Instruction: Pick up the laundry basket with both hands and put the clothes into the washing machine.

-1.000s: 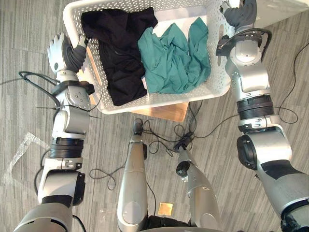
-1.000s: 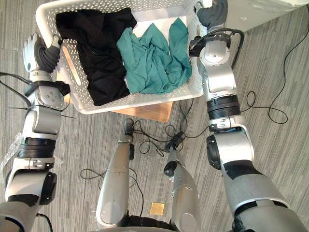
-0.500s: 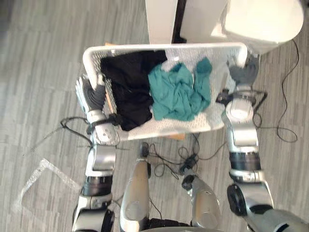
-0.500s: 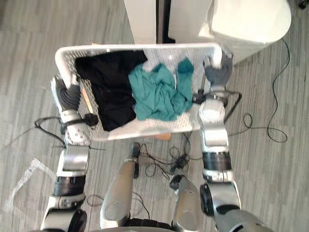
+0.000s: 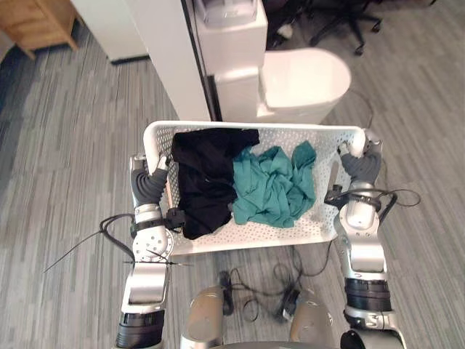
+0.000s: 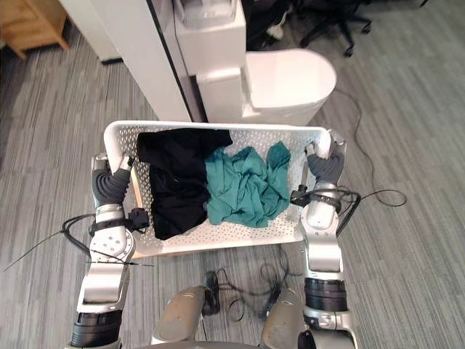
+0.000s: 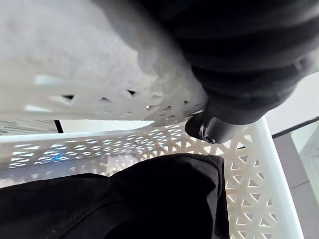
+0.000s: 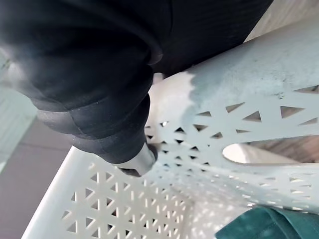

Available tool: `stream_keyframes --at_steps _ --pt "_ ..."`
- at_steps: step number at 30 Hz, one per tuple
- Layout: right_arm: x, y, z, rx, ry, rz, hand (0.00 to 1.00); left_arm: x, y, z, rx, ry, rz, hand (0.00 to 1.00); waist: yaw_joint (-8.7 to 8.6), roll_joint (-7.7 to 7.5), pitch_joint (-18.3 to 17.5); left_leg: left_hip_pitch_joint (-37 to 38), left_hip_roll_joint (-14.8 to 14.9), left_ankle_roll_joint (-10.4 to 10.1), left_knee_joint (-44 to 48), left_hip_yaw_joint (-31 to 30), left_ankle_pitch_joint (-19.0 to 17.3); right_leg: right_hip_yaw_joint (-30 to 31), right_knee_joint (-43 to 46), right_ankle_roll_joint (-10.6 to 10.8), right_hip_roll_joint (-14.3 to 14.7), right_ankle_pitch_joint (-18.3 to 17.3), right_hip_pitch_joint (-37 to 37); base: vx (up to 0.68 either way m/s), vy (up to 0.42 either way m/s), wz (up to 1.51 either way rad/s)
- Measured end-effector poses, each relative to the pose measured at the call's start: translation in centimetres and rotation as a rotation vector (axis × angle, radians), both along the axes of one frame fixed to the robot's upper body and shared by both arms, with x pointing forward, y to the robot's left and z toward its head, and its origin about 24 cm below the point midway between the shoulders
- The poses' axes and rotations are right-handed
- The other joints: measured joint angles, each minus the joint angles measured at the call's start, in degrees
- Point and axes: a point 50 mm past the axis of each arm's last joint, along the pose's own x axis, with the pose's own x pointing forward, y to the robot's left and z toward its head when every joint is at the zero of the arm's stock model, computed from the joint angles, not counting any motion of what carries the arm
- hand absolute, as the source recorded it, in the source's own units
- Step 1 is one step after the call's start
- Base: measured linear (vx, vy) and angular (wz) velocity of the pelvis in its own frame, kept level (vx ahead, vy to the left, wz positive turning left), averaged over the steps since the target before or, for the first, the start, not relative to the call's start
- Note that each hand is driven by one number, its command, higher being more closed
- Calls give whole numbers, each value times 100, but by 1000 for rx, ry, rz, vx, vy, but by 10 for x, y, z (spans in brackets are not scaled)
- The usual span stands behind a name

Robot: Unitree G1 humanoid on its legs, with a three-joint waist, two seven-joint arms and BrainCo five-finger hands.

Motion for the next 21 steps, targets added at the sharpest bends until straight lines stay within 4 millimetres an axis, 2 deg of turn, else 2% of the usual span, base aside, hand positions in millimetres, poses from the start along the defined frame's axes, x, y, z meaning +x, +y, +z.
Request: stream_keyframes --at_steps 1,2,3,4,5,6,7,9,10,11,13,14,15,16,17,18,19,20,21 --pt "-2 5 -1 -4 -4 32 100 -10 5 -2 -1 9 24 100 83 -97 -121 -42 -18 -3 28 199 -2 113 -229 126 74 -258 136 -56 -71 -50" --pt "-2 6 0 -11 -7 39 100 -12 7 -3 0 12 29 100 122 -101 -148 -73 -21 -8 41 265 -1 114 -405 161 100 -303 137 -96 -74 -57" --pt "-3 6 -2 -20 -3 47 100 -14 7 -6 -13 22 36 100 160 -41 -240 -161 -26 -50 14 305 31 103 -731 127 199 -338 144 -115 -26 -50" --pt "-5 4 -5 -26 8 44 100 -16 6 -10 -31 36 41 100 223 80 -370 -242 14 -76 -120 396 134 147 -1239 49 387 -342 183 -113 -37 -50" --pt "-7 0 -8 -37 23 34 100 -18 2 -14 -50 53 31 100 196 227 -451 -257 127 -36 -272 455 282 202 -1622 -113 575 -165 240 -76 -30 -41" --pt "-9 -2 -11 -43 33 28 100 -18 0 -16 -56 60 24 100 185 278 -487 -254 164 -24 -331 458 344 207 -1787 -127 661 -54 259 -59 -47 -28" --pt "-10 -5 -14 -47 45 21 100 -19 -2 -17 -55 69 11 100 121 316 -514 -254 238 34 -370 452 448 203 -2115 -186 809 125 371 -56 -54 -21" --pt "-12 -10 -14 -45 43 -1 100 -17 -6 -17 -55 68 -11 100 25 321 -521 -231 308 -32 -372 250 621 223 -2395 -256 985 325 466 -79 -80 -25" --pt "-12 -11 -14 -46 41 -4 100 -16 -7 -16 -56 67 -14 100 2 319 -522 -229 304 -62 -368 181 643 222 -2381 -274 993 337 480 -53 -129 -13" --pt "-14 -15 -17 -42 47 -20 100 -15 -10 -15 -57 63 -30 100 -60 314 -525 -210 267 -18 -309 -158 739 219 -2194 -289 961 346 513 -25 -118 0" --pt "-19 -20 -22 -32 62 -46 100 -14 -15 -15 -59 60 -52 100 -92 326 -519 -205 333 107 -104 -233 861 306 -1679 -320 876 245 250 -119 -97 -25" --pt "-21 -20 -24 -24 67 -46 100 -14 -13 -15 -47 60 -51 100 -113 221 -581 -139 269 -8 -158 -279 955 566 -2082 -507 863 424 171 -215 -89 -56" --pt "-23 -17 -27 -22 74 -35 100 -14 -13 -17 -45 71 -53 100 -185 298 -638 -50 328 -270 15 -481 751 650 -2182 -546 930 508 199 -177 -76 -69" --pt "-23 -17 -27 -22 76 -36 100 -14 -14 -18 -47 71 -57 100 -171 322 -654 0 367 -381 239 -536 596 773 -2212 -590 990 569 178 -57 -26 -101" --pt "-24 -18 -28 -26 78 -38 100 -15 -15 -19 -50 76 -59 100 -201 406 -710 189 385 -705 439 -772 344 1050 -2298 -615 1151 732 114 -32 12 -133" --pt "-25 -20 -28 -32 78 -40 100 -15 -17 -19 -50 76 -71 100 -257 513 -785 427 337 -913 293 -1157 140 1321 -2381 -616 1326 882 -41 -48 34 -130" --pt "-25 -20 -29 -32 77 -42 100 -15 -19 -19 -50 71 -81 100 -326 537 -801 505 296 -917 109 -1331 48 1429 -2382 -582 1387 921 -136 -76 95 -105" --pt "-27 -23 -29 -31 72 -56 100 -14 -21 -17 -48 59 -92 100 -505 579 -835 571 226 -820 -244 -1591 -34 1577 -2313 -491 1455 1009 -417 -119 109 -97" --pt "-30 -28 -31 -18 75 -75 100 -10 -26 -18 -50 64 -119 100 -557 579 -838 623 169 -756 -620 -1616 -67 1851 -2260 -393 1505 1171 -754 -181 138 -98"
